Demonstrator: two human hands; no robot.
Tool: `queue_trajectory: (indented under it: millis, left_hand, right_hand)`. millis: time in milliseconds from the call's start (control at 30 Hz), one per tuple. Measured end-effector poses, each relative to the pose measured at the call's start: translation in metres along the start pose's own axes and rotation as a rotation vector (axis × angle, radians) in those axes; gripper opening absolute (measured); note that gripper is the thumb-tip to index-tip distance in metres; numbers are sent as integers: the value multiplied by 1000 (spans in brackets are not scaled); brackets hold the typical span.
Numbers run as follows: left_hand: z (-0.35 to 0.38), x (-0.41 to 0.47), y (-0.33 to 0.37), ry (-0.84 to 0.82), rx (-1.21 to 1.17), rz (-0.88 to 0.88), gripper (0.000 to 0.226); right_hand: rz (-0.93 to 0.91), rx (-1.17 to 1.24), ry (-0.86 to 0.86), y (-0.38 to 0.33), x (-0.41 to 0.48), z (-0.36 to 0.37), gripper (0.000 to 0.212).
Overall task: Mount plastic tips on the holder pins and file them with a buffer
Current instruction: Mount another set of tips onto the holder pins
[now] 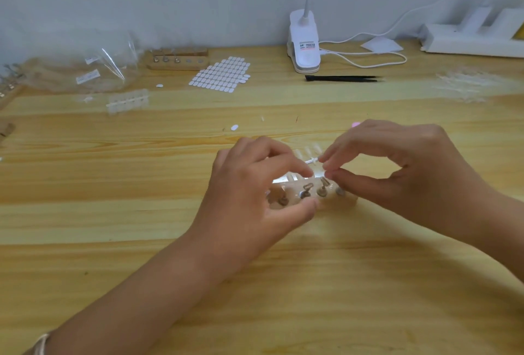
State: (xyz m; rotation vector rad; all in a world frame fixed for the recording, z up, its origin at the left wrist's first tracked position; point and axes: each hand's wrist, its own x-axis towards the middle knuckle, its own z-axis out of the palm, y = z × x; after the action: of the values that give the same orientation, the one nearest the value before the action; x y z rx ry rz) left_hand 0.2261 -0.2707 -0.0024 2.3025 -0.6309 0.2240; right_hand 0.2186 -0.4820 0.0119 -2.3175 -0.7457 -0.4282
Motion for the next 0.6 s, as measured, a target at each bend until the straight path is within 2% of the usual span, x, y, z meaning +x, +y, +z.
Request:
queue_trajectory:
  millis: [133, 233, 367, 433, 533, 600]
  left_hand:
    - [2, 6, 17, 73, -208, -16, 4]
    - [1, 5, 19, 68, -302, -32, 5]
    - [2, 0, 16, 42, -169, -8, 17]
    - [4, 0, 10, 52, -83, -3, 21]
    - [7, 0, 4, 82, -37, 2, 16]
    - [10, 1, 4, 81, -47, 17, 12]
  right_hand:
    - [-40, 41, 110, -8, -1, 2, 20]
    - [-29, 120, 120, -5, -3, 1, 22]
    - [12, 244, 54, 5, -1, 1, 22]
    - [22, 231, 18, 10, 0, 0, 25]
    - [13, 136, -15, 13, 0, 0, 38]
    - [15, 110, -23, 14, -2, 2, 33]
